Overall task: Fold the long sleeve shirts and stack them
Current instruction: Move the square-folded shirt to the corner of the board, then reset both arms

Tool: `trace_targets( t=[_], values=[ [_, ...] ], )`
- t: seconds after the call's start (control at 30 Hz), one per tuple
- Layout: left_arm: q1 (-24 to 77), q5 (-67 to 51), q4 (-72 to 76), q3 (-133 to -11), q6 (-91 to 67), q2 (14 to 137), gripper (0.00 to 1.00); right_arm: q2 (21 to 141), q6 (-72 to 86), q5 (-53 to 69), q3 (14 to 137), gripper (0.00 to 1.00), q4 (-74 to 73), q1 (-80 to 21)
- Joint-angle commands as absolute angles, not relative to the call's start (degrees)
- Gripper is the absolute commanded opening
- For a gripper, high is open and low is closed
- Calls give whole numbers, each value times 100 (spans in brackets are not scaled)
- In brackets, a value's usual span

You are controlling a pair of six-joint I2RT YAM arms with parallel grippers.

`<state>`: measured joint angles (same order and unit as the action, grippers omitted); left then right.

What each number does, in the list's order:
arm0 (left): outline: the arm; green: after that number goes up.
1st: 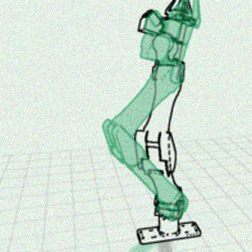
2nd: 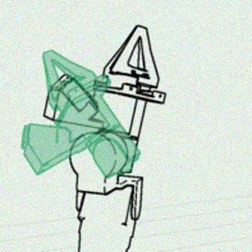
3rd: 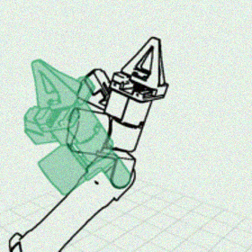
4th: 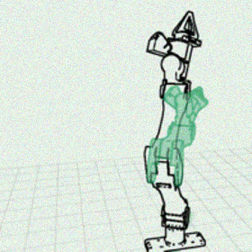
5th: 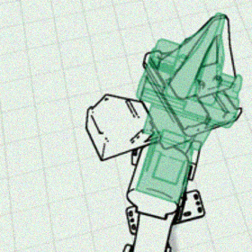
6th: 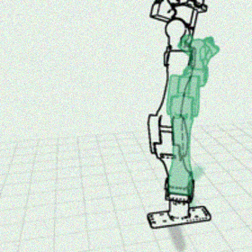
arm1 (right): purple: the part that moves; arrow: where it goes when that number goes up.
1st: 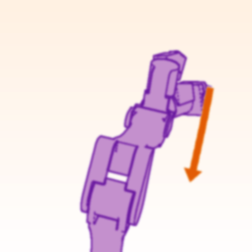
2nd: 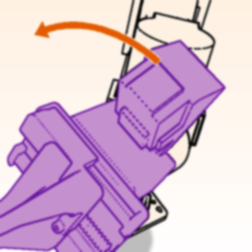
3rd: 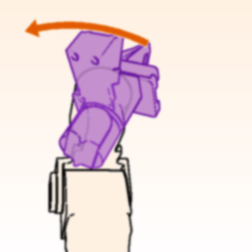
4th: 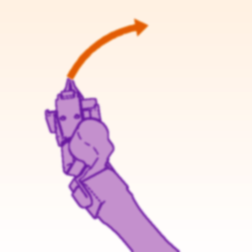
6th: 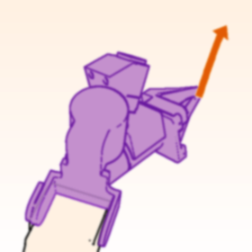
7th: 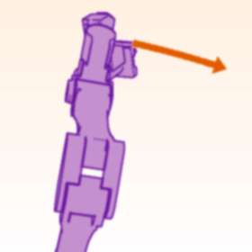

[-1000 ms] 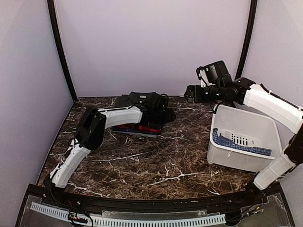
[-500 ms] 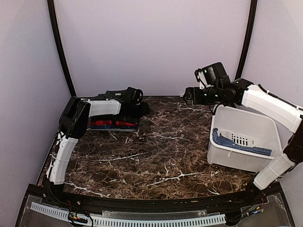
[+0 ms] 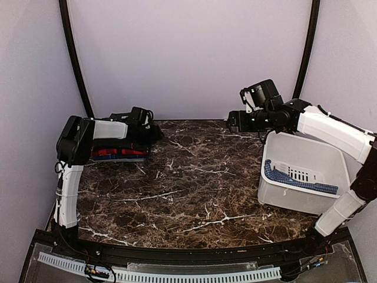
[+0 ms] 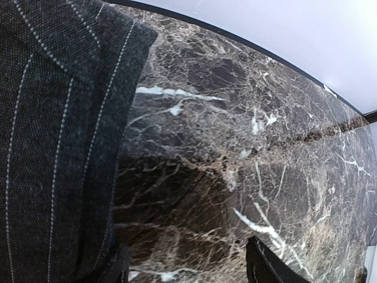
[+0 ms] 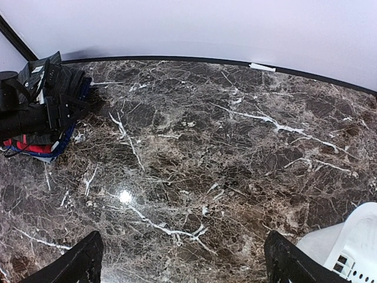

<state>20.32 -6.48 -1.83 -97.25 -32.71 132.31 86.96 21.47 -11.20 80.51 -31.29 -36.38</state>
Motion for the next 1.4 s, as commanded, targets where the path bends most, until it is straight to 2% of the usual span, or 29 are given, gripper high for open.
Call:
trace_targets(
  t=[0.0, 0.4, 0.9, 1.37],
  values=[
    [1730, -817, -497, -9207, -3015, 12908, 66, 8692, 2106, -1134, 7992, 92, -2933, -3637],
    [1597, -1407, -468, -9193, -2678, 12557, 66, 8735, 2114, -1109, 8010, 92, -2896, -3636],
    [1925, -1815, -504, -9508, -2580, 11898, 67, 8704, 2116, -1109, 7942, 93, -2703, -3638],
    [2592, -1753, 253, -8163, -2544, 10334, 68, 8630, 2077, -521, 7605, 99, -1983, -3686]
  ],
)
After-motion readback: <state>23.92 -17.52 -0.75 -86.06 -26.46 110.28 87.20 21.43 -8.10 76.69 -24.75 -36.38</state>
